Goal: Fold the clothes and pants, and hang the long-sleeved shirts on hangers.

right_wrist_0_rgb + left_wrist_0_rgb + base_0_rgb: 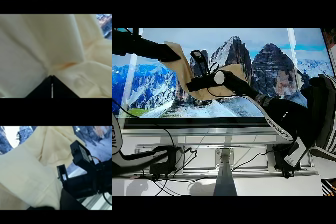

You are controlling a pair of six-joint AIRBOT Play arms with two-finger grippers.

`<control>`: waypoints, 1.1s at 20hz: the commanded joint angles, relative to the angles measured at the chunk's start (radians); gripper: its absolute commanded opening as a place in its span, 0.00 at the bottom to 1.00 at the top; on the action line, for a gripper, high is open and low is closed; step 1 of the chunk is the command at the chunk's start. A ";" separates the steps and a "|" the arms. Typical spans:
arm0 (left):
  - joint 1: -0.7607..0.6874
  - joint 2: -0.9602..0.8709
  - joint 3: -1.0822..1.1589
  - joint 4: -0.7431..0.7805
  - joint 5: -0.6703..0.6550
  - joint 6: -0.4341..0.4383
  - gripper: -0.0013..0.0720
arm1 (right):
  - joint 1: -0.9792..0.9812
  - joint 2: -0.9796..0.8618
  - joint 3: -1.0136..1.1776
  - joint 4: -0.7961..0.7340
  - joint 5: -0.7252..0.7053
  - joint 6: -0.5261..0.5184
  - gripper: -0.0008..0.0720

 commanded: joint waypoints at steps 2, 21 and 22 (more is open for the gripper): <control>-0.093 -0.059 -0.001 -0.001 0.080 -0.001 0.03 | -0.140 0.048 0.009 -0.247 0.137 0.011 0.03; -0.513 -0.291 0.000 0.206 0.646 -0.003 0.97 | -0.901 0.055 -0.071 -0.232 0.645 -0.043 0.03; -0.497 -0.280 0.000 0.286 0.615 -0.030 0.96 | -0.911 0.029 -0.095 -0.122 0.679 -0.095 0.04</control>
